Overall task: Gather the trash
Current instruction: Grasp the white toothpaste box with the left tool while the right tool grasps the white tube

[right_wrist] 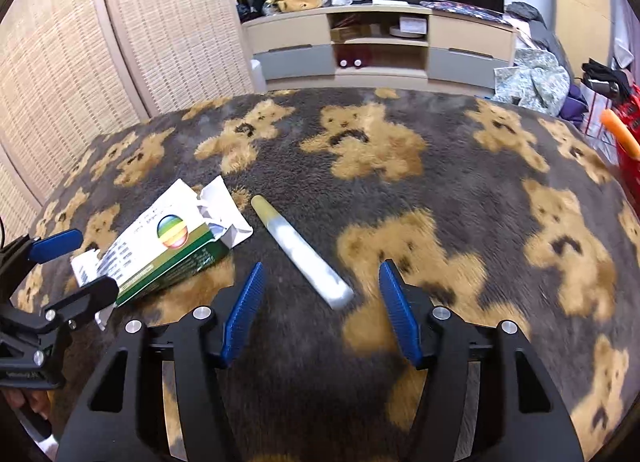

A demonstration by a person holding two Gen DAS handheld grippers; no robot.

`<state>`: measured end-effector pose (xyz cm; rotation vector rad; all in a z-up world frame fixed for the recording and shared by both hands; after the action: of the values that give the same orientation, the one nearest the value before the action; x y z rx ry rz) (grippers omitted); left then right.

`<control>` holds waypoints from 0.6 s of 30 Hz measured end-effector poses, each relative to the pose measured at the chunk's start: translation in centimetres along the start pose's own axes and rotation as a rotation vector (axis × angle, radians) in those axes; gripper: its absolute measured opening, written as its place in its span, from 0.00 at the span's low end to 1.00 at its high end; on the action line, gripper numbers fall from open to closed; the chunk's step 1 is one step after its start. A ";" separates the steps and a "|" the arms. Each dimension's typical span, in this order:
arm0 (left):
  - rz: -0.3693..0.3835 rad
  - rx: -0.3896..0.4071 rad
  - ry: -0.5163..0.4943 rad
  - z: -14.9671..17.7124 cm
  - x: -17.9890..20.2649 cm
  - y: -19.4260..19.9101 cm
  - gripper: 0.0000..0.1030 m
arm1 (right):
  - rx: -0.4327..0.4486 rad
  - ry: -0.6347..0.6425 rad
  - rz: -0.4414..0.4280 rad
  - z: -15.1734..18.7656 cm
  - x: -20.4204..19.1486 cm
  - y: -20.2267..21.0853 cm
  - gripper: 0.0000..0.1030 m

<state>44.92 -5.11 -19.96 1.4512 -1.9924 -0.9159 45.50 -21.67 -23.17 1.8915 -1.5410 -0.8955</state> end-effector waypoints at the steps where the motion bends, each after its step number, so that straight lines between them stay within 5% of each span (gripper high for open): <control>1: 0.001 -0.003 -0.004 0.0 0.1 -0.3 0.78 | -0.006 0.004 0.001 -0.1 0.0 -0.5 0.59; 14: 0.045 -0.071 -0.050 0.9 2.3 -3.9 0.41 | -0.072 0.017 0.071 -0.1 0.9 -1.7 0.29; 18: 0.048 -0.078 -0.047 1.4 2.4 -3.3 0.39 | -0.093 0.003 0.080 0.9 1.8 -0.6 0.15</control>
<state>45.21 -7.76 -23.40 1.3456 -1.9930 -1.0046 45.42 -23.34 -24.48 1.7531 -1.5351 -0.9115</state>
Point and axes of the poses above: each gripper's, at about its wrist camera, not at the fingertips, and y roughly against the way its jaws point, x to its right, z to its underside, the point moved 5 cm from there along -y, roughly the way its jaws point, and after that the axes turned 1 degree about -x, right-handed, at the moved point
